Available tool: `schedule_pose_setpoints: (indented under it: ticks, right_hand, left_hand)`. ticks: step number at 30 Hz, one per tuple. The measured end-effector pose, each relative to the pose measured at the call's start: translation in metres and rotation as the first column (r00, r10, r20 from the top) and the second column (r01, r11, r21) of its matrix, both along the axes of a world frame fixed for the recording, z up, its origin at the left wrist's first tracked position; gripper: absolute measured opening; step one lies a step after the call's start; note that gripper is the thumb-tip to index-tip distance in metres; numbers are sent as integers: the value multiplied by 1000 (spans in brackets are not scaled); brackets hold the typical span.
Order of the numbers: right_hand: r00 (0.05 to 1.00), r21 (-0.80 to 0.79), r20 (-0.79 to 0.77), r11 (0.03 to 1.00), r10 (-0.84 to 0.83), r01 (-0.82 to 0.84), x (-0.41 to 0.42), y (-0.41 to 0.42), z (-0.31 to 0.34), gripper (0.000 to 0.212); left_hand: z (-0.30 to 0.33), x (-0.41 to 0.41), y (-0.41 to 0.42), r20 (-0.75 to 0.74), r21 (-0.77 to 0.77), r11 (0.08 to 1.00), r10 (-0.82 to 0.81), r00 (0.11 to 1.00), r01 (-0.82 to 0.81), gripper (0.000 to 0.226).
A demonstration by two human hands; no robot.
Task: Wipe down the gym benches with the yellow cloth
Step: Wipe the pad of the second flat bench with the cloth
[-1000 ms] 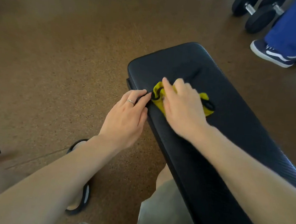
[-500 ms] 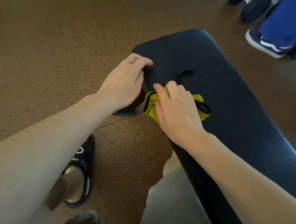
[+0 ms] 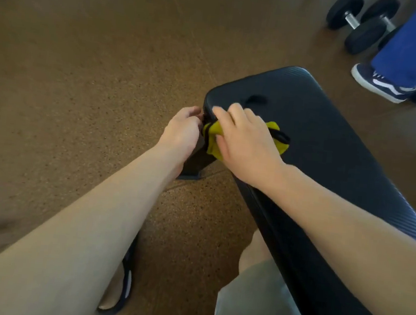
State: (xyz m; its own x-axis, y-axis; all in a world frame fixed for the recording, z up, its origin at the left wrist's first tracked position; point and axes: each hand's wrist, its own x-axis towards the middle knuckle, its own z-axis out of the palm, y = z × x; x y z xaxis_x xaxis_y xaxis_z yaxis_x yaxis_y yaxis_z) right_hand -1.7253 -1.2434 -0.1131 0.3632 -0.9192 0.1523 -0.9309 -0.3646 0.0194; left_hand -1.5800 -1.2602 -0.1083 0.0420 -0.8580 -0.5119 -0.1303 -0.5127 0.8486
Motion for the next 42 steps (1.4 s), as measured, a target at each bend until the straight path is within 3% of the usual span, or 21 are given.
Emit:
schedule_pose_setpoints:
  ticks: [2,4,8,10,15,19,22,27,31,33,36,39,42]
  right_hand:
    - [998,-28,-2,998,-57,57,17,-20,-3,58]
    - [997,-29,-8,997,-78,78,15,-7,-1,61]
    - [992,59,-121,998,15,-8,-19,75,2,70]
    - [991,80,-107,994,82,-74,-31,83,0,69]
    - [997,47,72,998,27,-30,0,-17,2,56]
    - [991,25,126,999,-41,38,26,-99,1,43]
    - [989,29,137,998,-52,49,17,-123,4,39]
    - [928,-29,112,932,-355,361,-84,-136,1,40]
    - [847,-8,127,853,-516,521,-103,-134,5,37]
    - [869,-27,135,875,-477,484,-76,-121,6,35]
    - [966,-60,135,971,-221,231,-27,-85,-1,33]
    - [982,-59,184,997,-46,57,-16,-75,0,34]
    - [985,-35,151,996,-79,85,-52,-105,2,37]
  left_hand:
    - [7,-1,1,-66,72,992,105,992,-101,26]
    - [6,0,-2,-125,117,984,149,981,-135,29]
    - [4,2,-4,-154,117,988,122,980,-105,40]
    - [-2,4,-6,-148,108,993,70,986,-54,47]
    - [-6,-5,-9,-137,128,988,102,985,-84,54]
    - [-8,-15,-10,-103,156,977,163,981,-146,67]
    - [-3,-33,-13,-19,124,987,108,994,-105,60]
    - [9,-70,-8,164,92,994,39,986,-55,64]
    - [2,-69,-9,185,98,994,33,982,-52,64]
    - [4,-70,-8,203,93,994,36,978,-56,64]
    - [5,-74,-9,245,78,992,82,966,-104,63]
    - [5,-77,-11,272,67,990,105,957,-127,62]
    - [1,-77,-9,284,42,993,95,954,-111,63]
